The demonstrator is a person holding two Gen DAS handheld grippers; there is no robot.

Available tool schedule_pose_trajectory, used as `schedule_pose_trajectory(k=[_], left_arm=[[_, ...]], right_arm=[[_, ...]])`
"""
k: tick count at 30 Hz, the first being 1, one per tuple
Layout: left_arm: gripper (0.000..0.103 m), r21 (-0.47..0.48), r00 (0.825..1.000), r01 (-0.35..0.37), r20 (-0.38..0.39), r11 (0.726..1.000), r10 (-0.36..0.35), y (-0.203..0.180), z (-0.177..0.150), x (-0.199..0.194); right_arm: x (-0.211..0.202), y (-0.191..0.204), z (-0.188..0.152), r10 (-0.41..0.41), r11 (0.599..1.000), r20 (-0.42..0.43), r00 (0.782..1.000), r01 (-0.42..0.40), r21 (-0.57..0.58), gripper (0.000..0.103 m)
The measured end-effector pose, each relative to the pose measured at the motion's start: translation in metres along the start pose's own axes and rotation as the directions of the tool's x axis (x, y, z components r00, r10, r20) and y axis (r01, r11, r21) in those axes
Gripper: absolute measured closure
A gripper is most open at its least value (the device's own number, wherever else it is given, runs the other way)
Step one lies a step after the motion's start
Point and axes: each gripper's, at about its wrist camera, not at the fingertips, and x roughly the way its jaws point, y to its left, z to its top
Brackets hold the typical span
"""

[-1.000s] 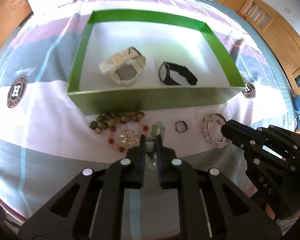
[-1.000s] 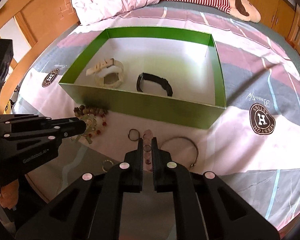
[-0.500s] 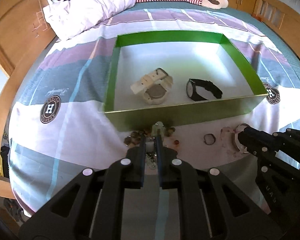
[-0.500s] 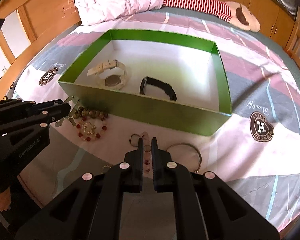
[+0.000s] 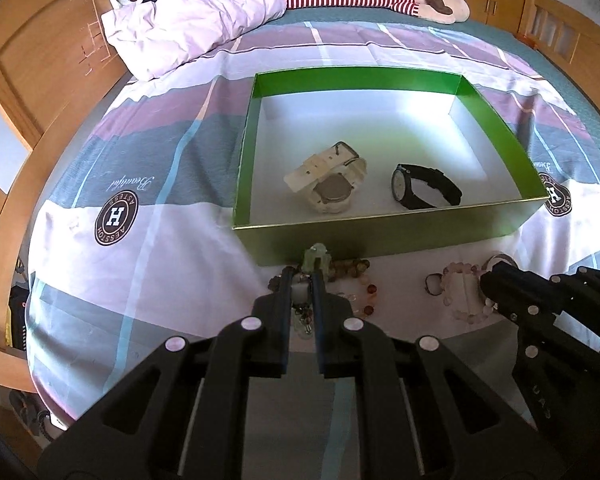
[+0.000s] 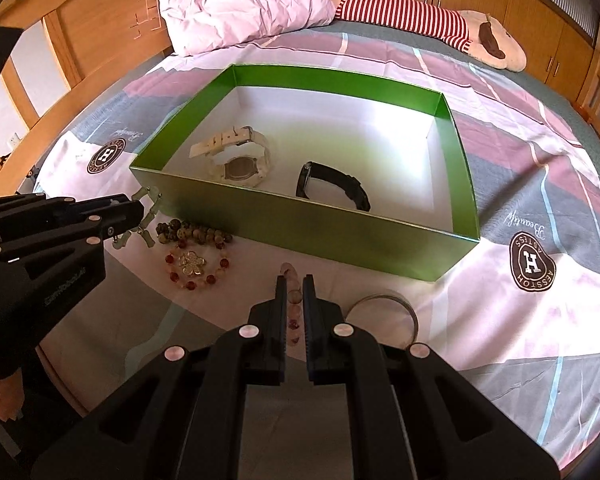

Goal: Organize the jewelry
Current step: 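Lift the green pendant with the left tool while the right tool lifts the pink bracelet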

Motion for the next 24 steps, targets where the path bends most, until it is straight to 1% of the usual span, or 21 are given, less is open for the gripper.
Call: schedule_pose_trajectory(k=[24], left_arm=[[0.093,0.011,1.0,-0.01,0.0,1.0,0.01,-0.0017,-0.0014,0.0012]], right_arm=[[0.0023,0.004,-0.0028,-0.001,1.0,-0.008,1.0,0.001,-0.007,0.096]])
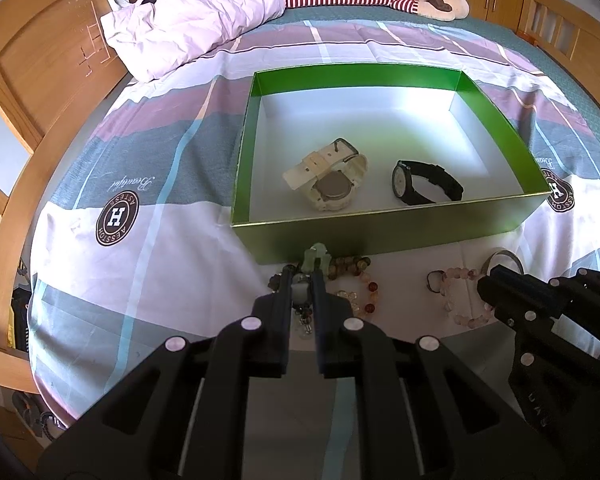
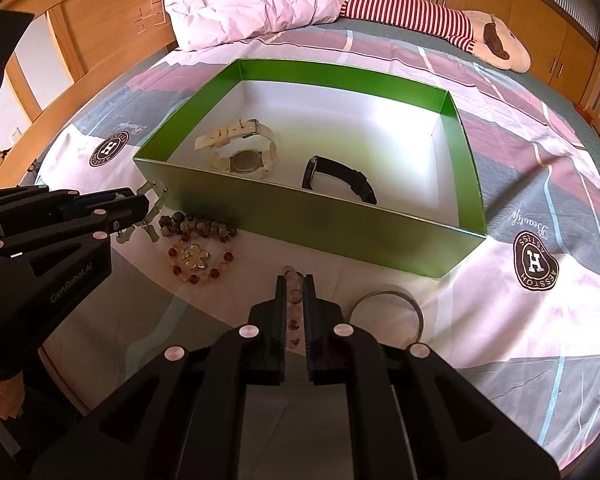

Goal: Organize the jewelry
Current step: 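Lift the green pendant with the left tool while the right tool lifts the pink bracelet, then lower the pendant and bracelet into the green box and open both tools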

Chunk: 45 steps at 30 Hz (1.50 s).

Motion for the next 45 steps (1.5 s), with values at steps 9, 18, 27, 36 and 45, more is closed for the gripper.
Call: schedule_pose_trajectory(k=[9,18,27,36,45], left_arm=[[0.093,0.003,1.0,-0.004,0.001,1.0,0.004,0.0,0.0,0.0],[0.093,0.0,1.0,-0.003,0.007,1.0,0.003,0.001,0.0,-0.001],[0.093,-0.035,0.994,0.002,0.112,0.999,0.002,0.01,0.007,-0.025],[0.093,-0.055,0.98,0.052,0.195,0.997,-0.04,0.03,0.064,-0.041],[0.088,-0.077,0.976,0.203,0.096,0.976,-0.195,0.038,0.096,0.016]], right_arm=[[0.001,0.002,-0.002,0.003,1.0,-0.001,1.0,-0.003,-0.004,0.096],[-0.001,0.0,-0.001,0.003,1.0,0.006,1.0,-0.003,0.002,0.096],[-0.019,-0.002,0.007,0.028,0.999,0.074,0.997,-0.03,0.016,0.096],[-0.054,-0.018,0.063,0.063,0.996,0.249,0.967,-0.077,0.045,0.096],[0.012,-0.05,0.081,0.015,0.987,0.143,0.99,-0.037,0.155,0.09]])
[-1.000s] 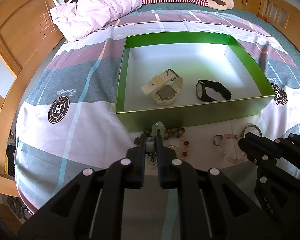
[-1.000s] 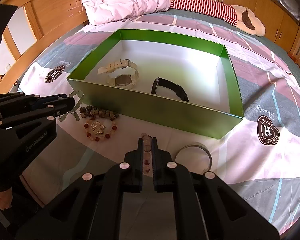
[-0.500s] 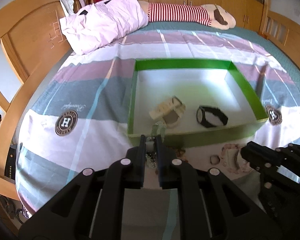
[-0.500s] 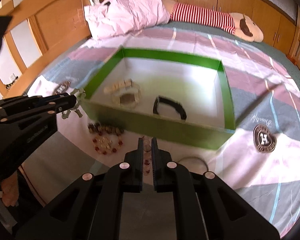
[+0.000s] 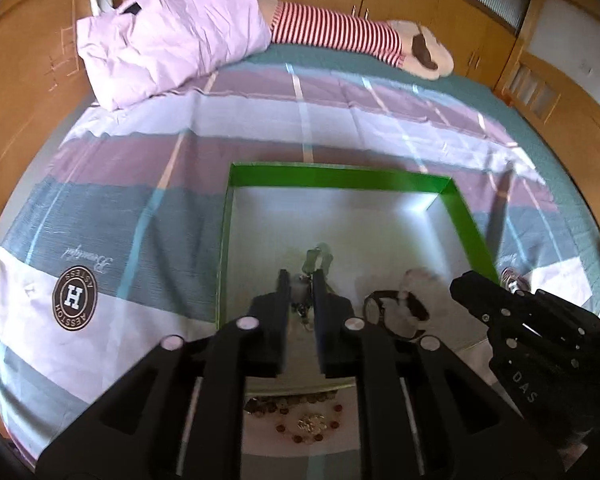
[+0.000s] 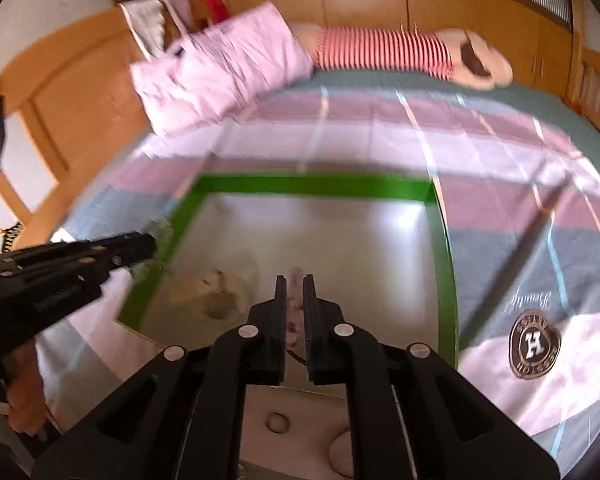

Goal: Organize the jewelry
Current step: 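Lower the pendant and bracelet into the green box and open both tools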

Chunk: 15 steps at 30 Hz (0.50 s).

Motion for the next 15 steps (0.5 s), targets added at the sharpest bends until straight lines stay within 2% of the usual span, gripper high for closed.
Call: schedule_pose_trajectory(k=[3,5,7,8,11,13,14,15], left_arm=[[0.077,0.024,1.0,-0.017,-0.022,1.0,0.017,0.0,-0.005,-0.001],[0.064,0.038,0.999,-0.018,-0.034,0.999,0.019,0.004,-0.01,-0.011],[0.05,0.055,0.997,-0.029,-0.063,0.998,0.033,0.012,-0.021,-0.024],[0.047,0.061,0.995,-0.045,-0.085,0.997,0.05,0.016,-0.027,-0.027],[0.046,0.053,0.984,-0.089,-0.153,0.995,0.097,0.034,-0.047,-0.026],[0.045,0.023,0.968,-0.128,-0.216,0.992,0.13,0.046,-0.058,-0.017],[0.045,0.0,0.958,-0.141,-0.254,0.99,0.137,0.052,-0.062,-0.01],[0.045,-0.009,0.952,-0.143,-0.274,0.99,0.135,0.054,-0.066,-0.006]], right_arm=[[-0.013,-0.006,-0.004,0.035,0.999,0.004,0.999,-0.035,0.04,0.063],[-0.028,-0.004,-0.01,0.08,0.996,0.002,0.997,-0.08,0.027,0.062],[-0.039,0.005,-0.021,0.117,0.993,-0.046,0.992,-0.118,-0.021,0.062],[-0.04,0.012,-0.03,0.128,0.99,-0.087,0.988,-0.133,-0.052,0.062],[-0.028,0.032,-0.051,0.132,0.981,-0.178,0.975,-0.154,-0.116,0.062],[-0.008,0.048,-0.066,0.108,0.977,-0.231,0.967,-0.147,-0.157,0.063],[0.0,0.053,-0.07,0.1,0.975,-0.247,0.964,-0.144,-0.166,0.064],[0.011,0.059,-0.073,0.096,0.974,-0.27,0.958,-0.146,-0.171,0.072]])
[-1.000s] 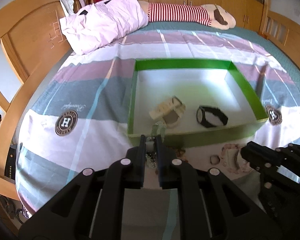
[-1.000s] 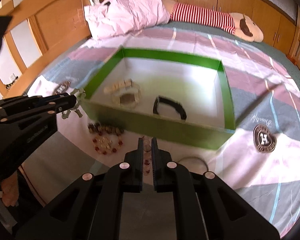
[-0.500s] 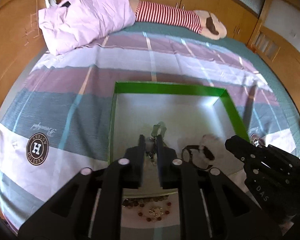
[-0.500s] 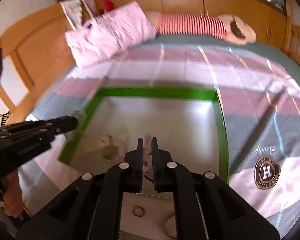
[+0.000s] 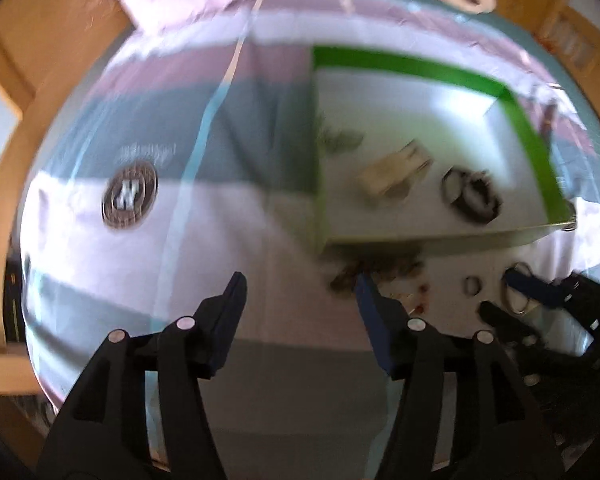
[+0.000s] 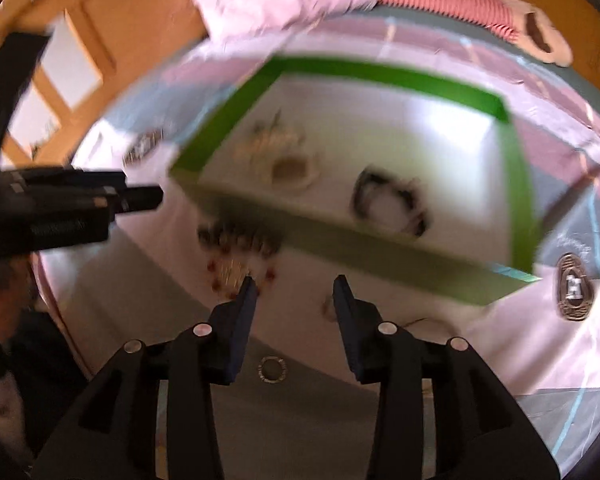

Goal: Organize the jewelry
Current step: 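Lower the pendant and bracelet into the green box and open both tools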

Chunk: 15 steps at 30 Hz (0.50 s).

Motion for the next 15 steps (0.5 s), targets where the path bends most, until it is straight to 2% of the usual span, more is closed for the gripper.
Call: schedule_pose_trajectory(k=[2,6,7,9,10,15], left_arm=[[0.045,-0.003,1.0,0.005,-0.026,1.0,-0.005,-0.001,-0.001,0.007],[0.035,0.0,0.999,-0.013,-0.041,1.0,0.013,-0.005,-0.002,0.015],[0.035,0.001,0.999,-0.019,-0.049,1.0,0.019,-0.006,-0.002,0.017],[0.035,-0.006,0.998,-0.022,-0.065,1.0,0.022,-0.004,-0.003,0.022],[0.035,-0.012,0.997,-0.024,-0.074,1.0,0.023,-0.003,-0.003,0.025],[0.035,-0.029,0.993,-0.014,-0.118,0.999,0.01,-0.002,-0.004,0.039]], right_arm=[[0.018,0.007,0.002,0.001,1.0,-0.022,1.0,-0.001,0.007,0.075],[0.045,0.022,0.005,-0.019,1.0,-0.027,0.999,0.018,-0.017,0.075],[0.046,0.023,0.004,-0.031,0.999,-0.015,0.999,0.031,-0.024,0.076],[0.049,0.024,0.003,-0.069,0.997,-0.055,0.996,0.067,-0.045,0.092],[0.049,0.023,-0.001,-0.069,0.997,-0.068,0.995,0.066,-0.049,0.095],[0.031,0.016,-0.015,-0.1,0.993,-0.112,0.989,0.092,-0.073,0.096]])
